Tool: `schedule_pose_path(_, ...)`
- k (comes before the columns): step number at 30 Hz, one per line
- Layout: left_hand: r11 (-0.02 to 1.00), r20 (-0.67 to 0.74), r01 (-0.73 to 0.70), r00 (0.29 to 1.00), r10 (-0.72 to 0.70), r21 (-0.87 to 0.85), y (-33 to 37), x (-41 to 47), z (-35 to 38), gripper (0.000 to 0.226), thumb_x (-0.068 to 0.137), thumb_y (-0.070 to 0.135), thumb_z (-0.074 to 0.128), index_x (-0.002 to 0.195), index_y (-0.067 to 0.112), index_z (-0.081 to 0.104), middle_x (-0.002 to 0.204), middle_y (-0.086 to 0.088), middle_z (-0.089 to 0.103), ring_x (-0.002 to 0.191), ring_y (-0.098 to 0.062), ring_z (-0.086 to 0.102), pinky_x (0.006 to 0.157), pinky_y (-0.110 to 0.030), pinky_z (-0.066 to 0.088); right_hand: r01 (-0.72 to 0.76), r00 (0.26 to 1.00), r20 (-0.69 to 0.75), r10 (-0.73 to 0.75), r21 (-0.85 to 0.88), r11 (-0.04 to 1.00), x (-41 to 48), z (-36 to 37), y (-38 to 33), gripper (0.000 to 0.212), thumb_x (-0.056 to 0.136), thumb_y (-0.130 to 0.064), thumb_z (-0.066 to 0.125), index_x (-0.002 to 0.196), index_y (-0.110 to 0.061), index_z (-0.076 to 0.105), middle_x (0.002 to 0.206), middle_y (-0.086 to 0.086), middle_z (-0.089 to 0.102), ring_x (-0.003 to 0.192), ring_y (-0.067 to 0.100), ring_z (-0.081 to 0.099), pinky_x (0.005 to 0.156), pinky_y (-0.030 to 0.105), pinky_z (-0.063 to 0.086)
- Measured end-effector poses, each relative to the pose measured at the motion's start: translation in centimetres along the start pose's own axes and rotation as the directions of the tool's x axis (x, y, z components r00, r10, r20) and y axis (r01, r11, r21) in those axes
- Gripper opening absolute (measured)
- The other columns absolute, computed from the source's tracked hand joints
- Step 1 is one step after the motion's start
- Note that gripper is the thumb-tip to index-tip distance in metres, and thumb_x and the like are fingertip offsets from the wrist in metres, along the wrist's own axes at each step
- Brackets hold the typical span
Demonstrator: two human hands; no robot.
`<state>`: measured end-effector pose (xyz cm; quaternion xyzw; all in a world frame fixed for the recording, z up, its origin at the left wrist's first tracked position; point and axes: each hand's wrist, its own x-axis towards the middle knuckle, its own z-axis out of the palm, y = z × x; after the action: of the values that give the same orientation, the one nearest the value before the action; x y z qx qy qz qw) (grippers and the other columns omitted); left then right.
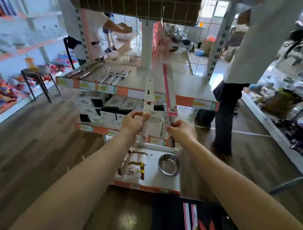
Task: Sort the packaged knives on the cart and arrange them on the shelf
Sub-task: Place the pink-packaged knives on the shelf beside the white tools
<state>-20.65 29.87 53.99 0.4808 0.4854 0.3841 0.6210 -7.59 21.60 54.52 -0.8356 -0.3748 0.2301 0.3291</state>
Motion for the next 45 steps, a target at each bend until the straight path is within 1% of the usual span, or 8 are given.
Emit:
schedule_pose_path(13,0.999,0.082,0.023,0.996,-0.025,0.030,4.1,10.8,-3.6,0.019,0.085,0.014,0.067,0.076,0.016,0.051,0.083,-0.009,0.059,0.064,-0.015,0.054,0.062,-0.028,0.048,-0.036,0.998,-0.060,0.032,-0.075,0.996,6.5,3.9,-8.7,0.031,0.086,-0.037,0.063,0.089,-0.008,0.072,0.078,0.004,0.069,0.061,0.010,0.055,0.047,0.020,0.034)
schedule_pose_path(18,0.993,0.031,0.039,0.999,-0.043,0.114,6.8,16.2,-2.3,0.028,0.083,0.017,0.070,0.106,0.004,0.059,0.101,-0.016,0.064,0.091,-0.027,0.063,0.084,-0.038,0.054,-0.017,0.997,-0.077,0.012,-0.074,0.997,12.4,4.5,-10.3,0.026,0.080,-0.032,0.067,0.082,-0.007,0.073,0.075,0.005,0.069,0.064,0.015,0.058,0.051,0.024,0.042)
schedule_pose_path(22,0.982,-0.027,0.040,0.999,-0.035,0.185,8.1,20.9,-1.9,0.018,0.081,0.019,0.072,0.080,0.011,0.056,0.094,-0.014,0.066,0.099,-0.031,0.065,0.088,-0.041,0.054,0.010,0.999,-0.034,-0.013,-0.093,0.996,17.6,4.6,-12.0,0.030,0.082,-0.033,0.067,0.085,-0.004,0.072,0.082,0.009,0.072,0.074,0.020,0.066,0.070,0.032,0.054)
schedule_pose_path(24,0.972,-0.041,0.041,0.999,-0.032,0.233,8.6,22.6,-2.1,0.019,0.082,0.021,0.071,0.090,0.010,0.057,0.105,-0.018,0.067,0.101,-0.033,0.065,0.090,-0.045,0.053,0.010,1.000,0.001,-0.010,-0.141,0.990,19.9,4.9,-12.9,0.031,0.083,-0.038,0.066,0.086,-0.007,0.070,0.081,0.006,0.067,0.068,0.015,0.058,0.060,0.026,0.048)
schedule_pose_path(30,0.888,-0.062,-0.086,0.990,0.127,0.452,9.3,26.4,-3.1,0.022,0.084,0.022,0.069,0.100,0.008,0.064,0.100,-0.018,0.071,0.094,-0.031,0.068,0.089,-0.042,0.054,0.012,1.000,0.019,-0.009,-0.184,0.983,23.8,6.7,-14.6,0.028,0.082,-0.036,0.066,0.082,-0.008,0.070,0.080,0.006,0.068,0.066,0.015,0.055,0.053,0.023,0.040)
schedule_pose_path(35,0.853,-0.001,-0.162,0.982,0.187,0.496,9.0,28.6,-3.2,0.024,0.087,0.014,0.063,0.111,0.009,0.060,0.089,-0.017,0.067,0.071,-0.025,0.063,0.059,-0.030,0.052,0.026,0.999,0.040,-0.018,-0.218,0.976,25.2,7.8,-15.3,0.031,0.084,-0.033,0.064,0.063,-0.010,0.060,0.062,0.001,0.056,0.054,0.012,0.048,0.052,0.023,0.038)
schedule_pose_path(39,0.833,0.054,-0.199,0.978,0.200,0.516,8.7,29.7,-3.5,0.015,0.087,0.010,0.060,0.102,0.009,0.063,0.105,-0.025,0.068,0.095,-0.039,0.067,0.083,-0.048,0.055,-0.007,1.000,0.022,0.012,-0.212,0.977,25.8,8.4,-15.6,0.037,0.084,-0.035,0.063,0.055,-0.015,0.052,0.060,0.001,0.052,0.051,0.010,0.042,0.046,0.022,0.031)
schedule_pose_path(45,0.770,0.073,-0.238,0.967,0.244,0.592,8.3,30.4,-4.1,0.025,0.091,0.009,0.052,0.109,0.007,0.070,0.114,-0.017,0.068,0.108,-0.031,0.063,0.094,-0.035,0.050,-0.086,0.996,0.006,0.088,-0.125,0.988,26.3,9.0,-16.1,0.036,0.082,-0.030,0.067,0.056,-0.017,0.047,0.058,-0.001,0.047,0.050,0.009,0.039,0.047,0.020,0.033)
